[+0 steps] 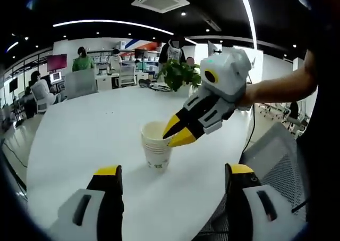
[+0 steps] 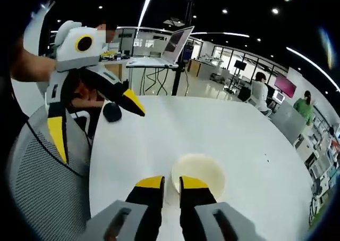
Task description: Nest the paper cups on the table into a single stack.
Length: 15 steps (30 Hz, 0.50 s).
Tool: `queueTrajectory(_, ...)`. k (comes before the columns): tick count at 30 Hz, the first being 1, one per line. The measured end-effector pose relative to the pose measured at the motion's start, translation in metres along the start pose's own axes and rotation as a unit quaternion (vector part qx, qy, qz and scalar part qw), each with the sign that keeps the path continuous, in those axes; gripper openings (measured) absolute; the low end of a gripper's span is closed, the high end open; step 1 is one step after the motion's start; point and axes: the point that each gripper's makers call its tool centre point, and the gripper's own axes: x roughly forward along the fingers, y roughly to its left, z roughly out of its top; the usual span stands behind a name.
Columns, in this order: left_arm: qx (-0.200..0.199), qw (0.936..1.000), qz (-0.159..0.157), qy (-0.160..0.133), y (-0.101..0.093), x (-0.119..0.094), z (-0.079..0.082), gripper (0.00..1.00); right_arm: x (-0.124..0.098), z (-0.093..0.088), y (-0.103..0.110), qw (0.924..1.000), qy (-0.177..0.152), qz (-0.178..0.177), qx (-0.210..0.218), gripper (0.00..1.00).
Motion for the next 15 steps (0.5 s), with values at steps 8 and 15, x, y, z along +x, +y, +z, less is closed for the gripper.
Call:
queueTrajectory(8, 0.000, 1.0000, 0.002, -0.001, 0.001, 0.002, 0.000, 0.79, -0.015, 0.001, -0.002, 0.9985, -0.027, -0.027, 0.039, 0.28)
queueTrajectory(15, 0.002, 1.0000, 0.001, 0.001, 0.002, 0.003, -0.001, 0.79, -0.027, -0.005, -0.005, 0.9961, -0.041, -0.047, 0.062, 0.34)
